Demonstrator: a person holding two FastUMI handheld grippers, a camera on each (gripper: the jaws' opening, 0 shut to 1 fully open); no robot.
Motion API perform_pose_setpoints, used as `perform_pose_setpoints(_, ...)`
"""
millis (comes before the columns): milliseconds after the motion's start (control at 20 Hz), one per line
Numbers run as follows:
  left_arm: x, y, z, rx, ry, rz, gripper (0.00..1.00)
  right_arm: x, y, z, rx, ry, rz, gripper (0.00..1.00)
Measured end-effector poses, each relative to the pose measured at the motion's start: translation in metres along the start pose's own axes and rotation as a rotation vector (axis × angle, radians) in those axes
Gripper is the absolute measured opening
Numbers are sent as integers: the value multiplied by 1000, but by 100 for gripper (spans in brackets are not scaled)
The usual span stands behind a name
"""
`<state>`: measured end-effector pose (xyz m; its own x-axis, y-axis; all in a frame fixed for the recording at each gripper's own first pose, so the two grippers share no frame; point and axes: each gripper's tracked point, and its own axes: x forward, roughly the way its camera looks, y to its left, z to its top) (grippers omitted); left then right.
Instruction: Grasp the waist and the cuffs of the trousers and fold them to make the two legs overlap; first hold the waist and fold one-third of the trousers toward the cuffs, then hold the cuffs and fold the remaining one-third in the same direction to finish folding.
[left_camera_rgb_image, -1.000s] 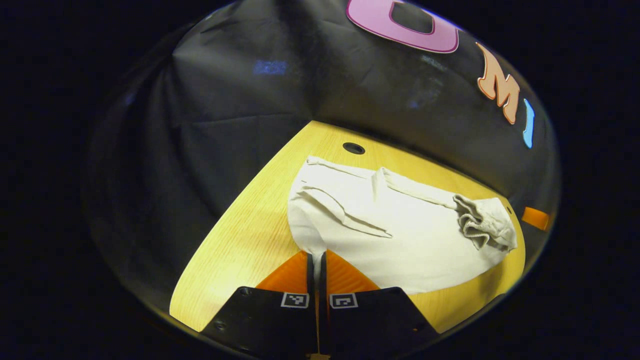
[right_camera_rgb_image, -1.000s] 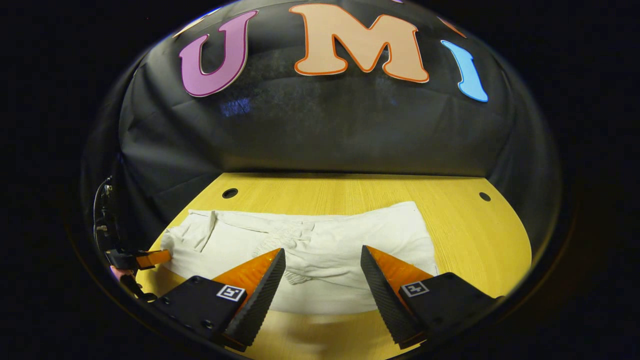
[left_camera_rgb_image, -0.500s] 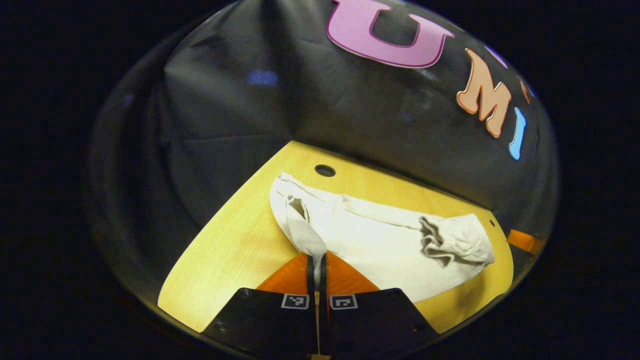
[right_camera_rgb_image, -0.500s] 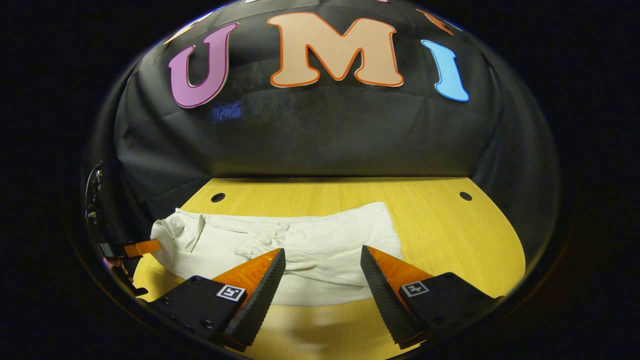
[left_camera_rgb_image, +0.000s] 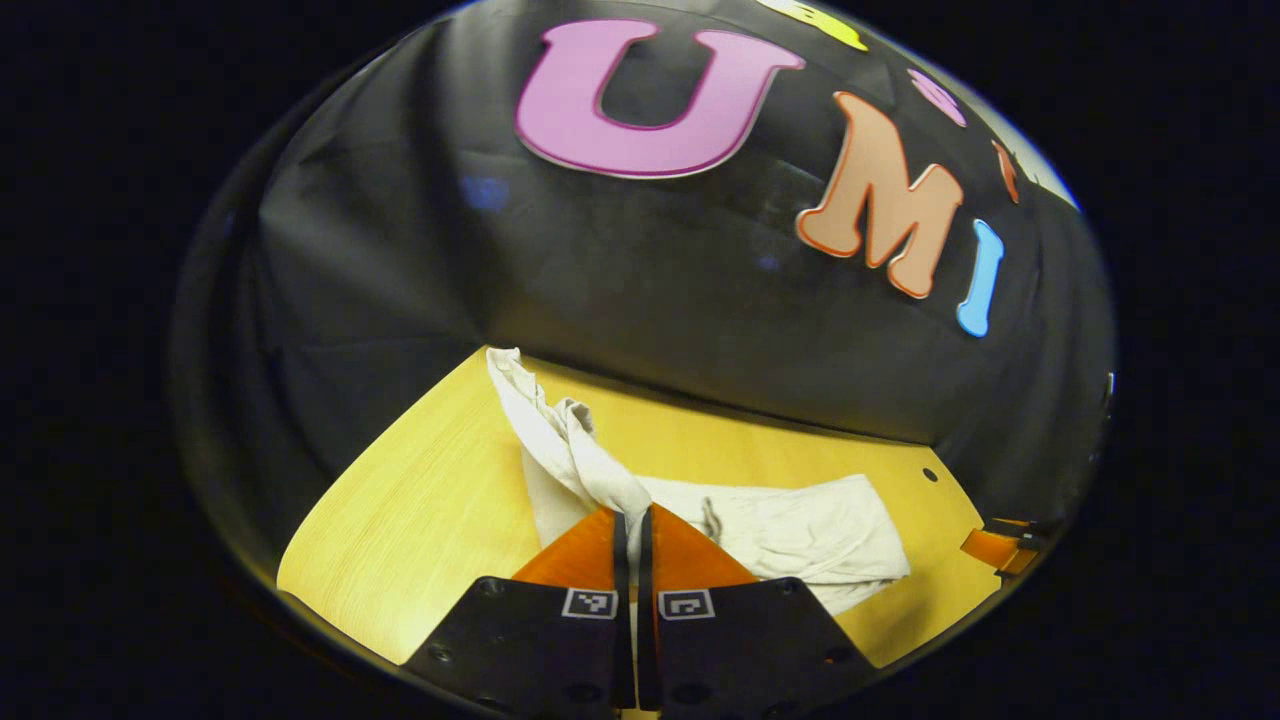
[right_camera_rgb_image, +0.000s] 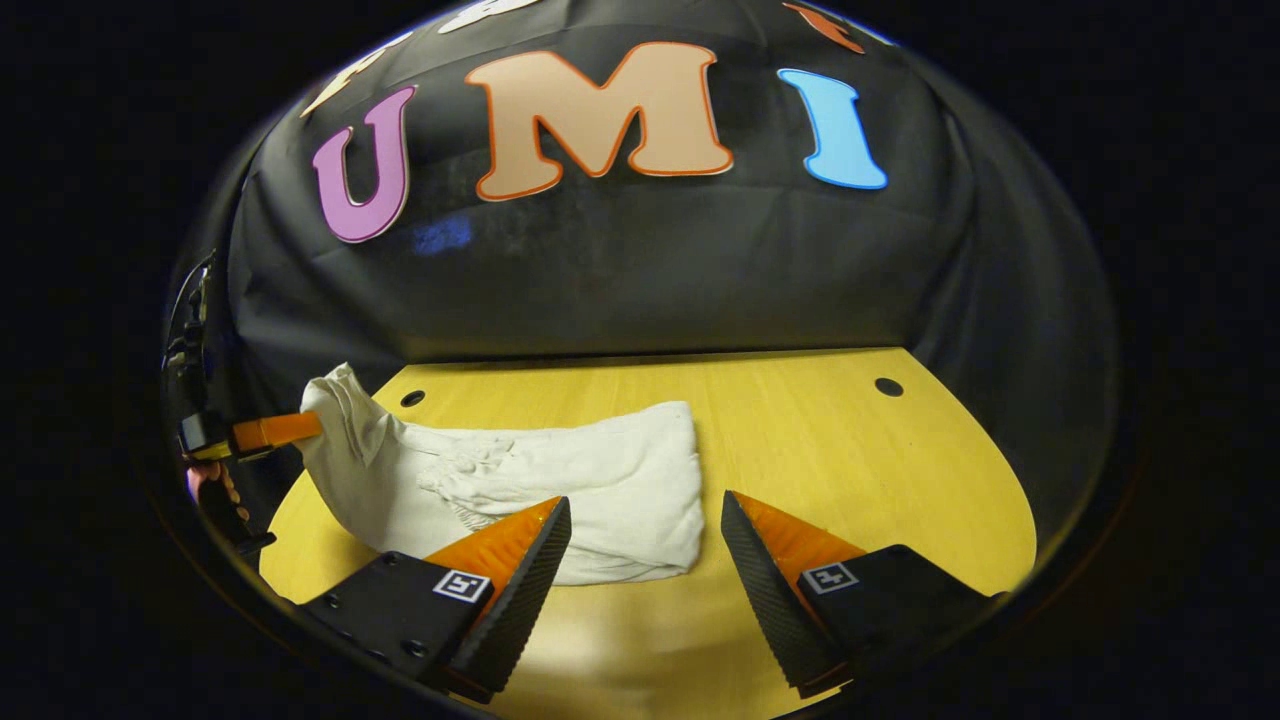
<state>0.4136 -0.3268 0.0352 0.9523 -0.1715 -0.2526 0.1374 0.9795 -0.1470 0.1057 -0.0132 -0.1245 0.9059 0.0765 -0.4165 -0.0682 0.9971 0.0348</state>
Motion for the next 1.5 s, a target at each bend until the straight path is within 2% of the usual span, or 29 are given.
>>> perform_pose_setpoints(50,1,-18,5,8,-9,-20,0,-4,-12,-1,3,2,-4,93)
perform_pose_setpoints(200,9,-74,16,43,-32,-79,0,-10,-43,-4,8,6,-16,93)
perform_pose_setpoints(250,10,-93,17,62,-41,-99,0,-13,-53,-6,10,8,-21,97)
perform_pose_setpoints(300,11,-112,18,81,-45,-127,0,-16,-63,-6,13,9,-26,93)
perform_pose_setpoints(350,9,-133,16,98,-46,-160,0,-18,-73,-6,17,10,-33,97)
perform_pose_setpoints(600,21,-215,-17,210,-11,-270,1,-27,-114,-12,25,13,-54,93)
perform_pose_setpoints(700,28,-237,-30,259,-2,-286,1,-28,-124,-14,23,16,-59,97)
perform_pose_setpoints(750,29,-245,-42,282,14,-291,0,-29,-127,-14,22,18,-60,93)
perform_pose_setpoints(800,29,-249,-52,295,31,-298,1,-29,-130,-17,19,22,-61,97)
perform_pose_setpoints(900,32,-257,-74,306,72,-314,2,-30,-135,-20,12,29,-57,97)
perform_pose_setpoints(1000,33,-267,-100,294,117,-342,9,-29,-134,-21,7,34,-51,97)
perform_pose_setpoints(1050,32,-271,-113,283,141,-353,19,-28,-134,-22,5,36,-48,93)
perform_pose_setpoints(1100,29,-274,-123,270,168,-366,30,-28,-134,-22,3,36,-43,94)
perform_pose_setpoints(1150,30,-278,-132,256,184,-381,59,-28,-132,-22,2,36,-38,97)
perform_pose_setpoints(1200,29,-277,-133,246,186,-372,59,-28,-130,-23,2,37,-32,93)
perform_pose_setpoints(1250,29,-273,-134,239,188,-360,56,-28,-127,-23,1,37,-27,94)
perform_pose_setpoints(1350,22,-266,-128,222,171,-352,68,-30,-116,-22,-5,35,-16,97)
perform_pose_setpoints(1450,15,-249,-115,214,139,-322,91,-33,-107,-18,-3,23,1,97)
perform_pose_setpoints(1500,10,-239,-107,215,124,-303,95,-36,-100,-16,1,15,12,97)
